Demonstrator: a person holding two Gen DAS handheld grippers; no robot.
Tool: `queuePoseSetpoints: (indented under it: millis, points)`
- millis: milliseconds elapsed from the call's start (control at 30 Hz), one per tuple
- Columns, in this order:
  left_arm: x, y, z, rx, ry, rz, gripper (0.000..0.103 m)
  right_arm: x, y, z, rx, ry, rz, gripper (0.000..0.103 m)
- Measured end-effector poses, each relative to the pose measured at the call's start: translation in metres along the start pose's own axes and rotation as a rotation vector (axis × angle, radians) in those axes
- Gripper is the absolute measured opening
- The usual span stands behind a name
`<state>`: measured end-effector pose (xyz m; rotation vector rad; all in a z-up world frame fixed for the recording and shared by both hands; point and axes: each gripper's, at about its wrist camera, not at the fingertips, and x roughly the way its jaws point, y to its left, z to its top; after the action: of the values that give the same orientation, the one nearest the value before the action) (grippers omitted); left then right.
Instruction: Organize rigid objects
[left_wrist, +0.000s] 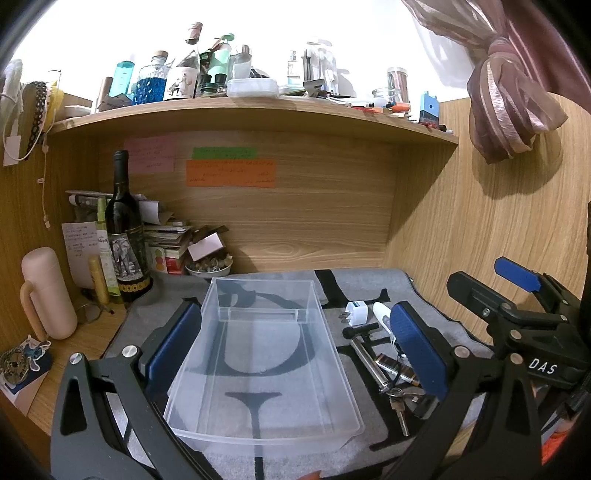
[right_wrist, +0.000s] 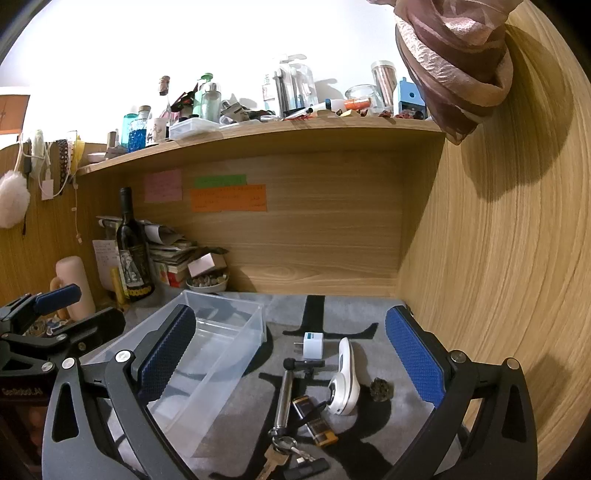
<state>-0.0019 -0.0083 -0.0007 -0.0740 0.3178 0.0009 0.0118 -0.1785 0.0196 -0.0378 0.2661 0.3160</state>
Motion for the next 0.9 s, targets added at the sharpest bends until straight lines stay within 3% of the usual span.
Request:
queuePoseSetpoints:
  millis: [900]
  points:
    - [0.0007,-0.0022,0.0021,-0.008,-0.005,-0.016,0.103,0.0002,0.0040,0.0020,-0.011,-0.008,0.004,0.103]
